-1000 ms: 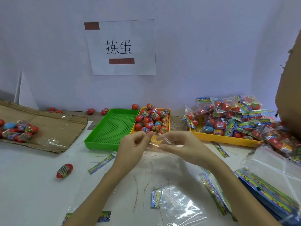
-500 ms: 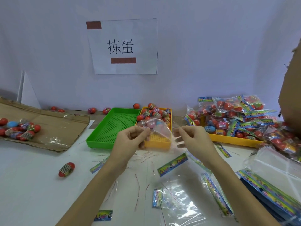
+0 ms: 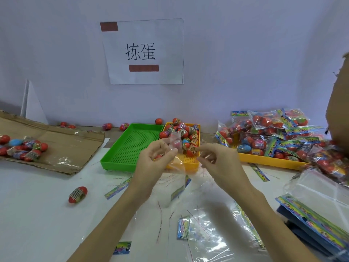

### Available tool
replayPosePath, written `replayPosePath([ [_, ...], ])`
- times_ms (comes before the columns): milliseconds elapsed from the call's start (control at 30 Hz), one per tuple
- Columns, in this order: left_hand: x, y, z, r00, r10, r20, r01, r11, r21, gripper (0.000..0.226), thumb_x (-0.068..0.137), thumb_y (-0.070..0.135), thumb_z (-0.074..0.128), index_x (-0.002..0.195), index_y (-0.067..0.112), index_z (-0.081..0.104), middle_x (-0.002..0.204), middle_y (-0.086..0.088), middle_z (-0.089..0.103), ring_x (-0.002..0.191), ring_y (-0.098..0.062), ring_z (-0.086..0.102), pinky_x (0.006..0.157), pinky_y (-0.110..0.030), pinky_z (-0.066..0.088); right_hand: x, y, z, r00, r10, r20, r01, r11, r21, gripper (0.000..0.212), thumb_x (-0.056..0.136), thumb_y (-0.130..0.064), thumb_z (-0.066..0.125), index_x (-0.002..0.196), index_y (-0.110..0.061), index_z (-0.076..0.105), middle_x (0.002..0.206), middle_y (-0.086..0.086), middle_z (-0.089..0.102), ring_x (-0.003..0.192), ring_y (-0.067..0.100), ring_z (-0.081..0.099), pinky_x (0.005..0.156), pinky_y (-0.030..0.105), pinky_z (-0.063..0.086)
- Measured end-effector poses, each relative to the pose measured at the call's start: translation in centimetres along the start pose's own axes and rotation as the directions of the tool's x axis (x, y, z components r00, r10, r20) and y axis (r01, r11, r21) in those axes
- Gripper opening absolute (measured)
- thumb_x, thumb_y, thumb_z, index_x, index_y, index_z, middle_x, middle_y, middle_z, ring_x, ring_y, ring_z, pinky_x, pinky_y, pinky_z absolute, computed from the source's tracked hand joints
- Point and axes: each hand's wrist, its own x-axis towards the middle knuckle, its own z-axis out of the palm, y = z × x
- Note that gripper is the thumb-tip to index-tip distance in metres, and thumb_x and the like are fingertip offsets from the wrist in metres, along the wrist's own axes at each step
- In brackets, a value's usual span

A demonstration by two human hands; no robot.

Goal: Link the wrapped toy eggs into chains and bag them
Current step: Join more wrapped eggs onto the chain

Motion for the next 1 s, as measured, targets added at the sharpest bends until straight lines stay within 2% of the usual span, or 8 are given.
replayPosePath([
  [100,0.0,-0.1,0.0,1.000,0.012,0.021,-0.012,1.000,-0.008,0.027,0.094,0.014,0.073,0.078,0.007,0.052,0.088,-0.028,0.065,0.085,-0.034,0.068,0.070,-0.059,0.060,0.0,0.2,0.3,0.999,-0.001,0.051,-0.003,0.997,0.080,0.024,0.092,-0.010,0.075,0.111,-0.024,0.077,0.091,-0.013,0.075,0.083,0.000,0.069,0.083,0.018,0.058],
  [300,-0.3,-0.1,0.6,0.973,0.226,0.049,-0.230,0.926,0.300,0.028,0.083,0.037,0.082,0.073,0.019,0.063,0.087,-0.005,0.053,0.069,-0.012,0.048,0.064,-0.023,0.043,-0.2,-0.3,0.6,0.985,-0.072,0.159,0.021,0.952,0.304,0.016,0.100,-0.012,0.065,0.108,-0.019,0.076,0.083,-0.008,0.077,0.067,0.012,0.075,0.072,0.029,0.061],
  [433,-0.4,-0.3,0.9,0.956,0.286,0.064,-0.287,0.871,0.397,0.019,0.090,0.034,0.077,0.078,0.020,0.074,0.088,-0.002,0.054,0.067,-0.023,0.052,0.061,-0.035,0.046,-0.2,-1.4,1.1,0.987,0.036,0.155,-0.110,0.855,0.506,0.037,0.110,-0.035,0.044,0.105,-0.016,0.076,0.087,0.002,0.079,0.078,0.020,0.077,0.081,0.038,0.063],
  [533,-0.5,-0.2,1.0,0.968,0.247,0.046,-0.247,0.901,0.357,0.046,0.106,0.045,0.051,0.084,0.014,0.078,0.089,0.000,0.055,0.069,-0.024,0.057,0.064,-0.041,0.051,-0.2,-1.8,0.9,0.961,0.108,0.255,-0.233,0.812,0.535,0.046,0.099,-0.059,0.048,0.103,-0.024,0.077,0.087,0.001,0.079,0.079,0.019,0.077,0.079,0.032,0.063],
  [633,-0.4,-0.1,0.6,0.978,0.191,0.087,-0.208,0.932,0.296,0.033,0.107,0.034,0.052,0.095,0.015,0.077,0.096,0.006,0.057,0.074,-0.015,0.061,0.071,-0.037,0.058,-0.3,-1.2,1.1,0.976,0.111,0.190,-0.184,0.886,0.426,0.010,0.097,-0.031,0.070,0.104,-0.026,0.075,0.087,-0.005,0.079,0.080,0.011,0.076,0.079,0.034,0.063],
  [700,-0.2,-0.4,0.2,0.972,0.200,0.125,-0.234,0.885,0.402,0.006,0.100,0.021,0.069,0.099,0.018,0.074,0.102,0.005,0.059,0.081,-0.014,0.064,0.078,-0.039,0.060,-0.2,-0.8,1.1,0.974,0.168,0.153,-0.220,0.866,0.448,0.018,0.098,-0.010,0.065,0.104,-0.024,0.075,0.087,-0.004,0.079,0.080,0.014,0.077,0.082,0.038,0.063],
  [800,0.1,-0.6,-0.1,0.977,0.146,0.154,-0.202,0.861,0.466,0.009,0.091,0.014,0.080,0.094,0.018,0.072,0.105,-0.001,0.060,0.080,-0.013,0.066,0.079,-0.038,0.060,-0.1,-0.8,0.7,0.966,0.208,0.153,-0.256,0.844,0.471,0.022,0.100,-0.006,0.058,0.110,-0.023,0.069,0.083,-0.003,0.079,0.077,0.015,0.077,0.081,0.039,0.062],
  [1000,0.4,-0.4,-0.6,0.978,0.071,0.196,-0.119,0.961,0.248,0.005,0.097,0.013,0.073,0.096,0.012,0.068,0.099,-0.007,0.068,0.079,-0.022,0.074,0.074,-0.034,0.063,-0.2,-0.4,1.3,0.958,0.281,0.057,-0.281,0.882,0.379,0.026,0.097,-0.008,0.064,0.111,-0.030,0.059,0.090,0.000,0.076,0.075,0.011,0.072,0.074,0.043,0.063],
])
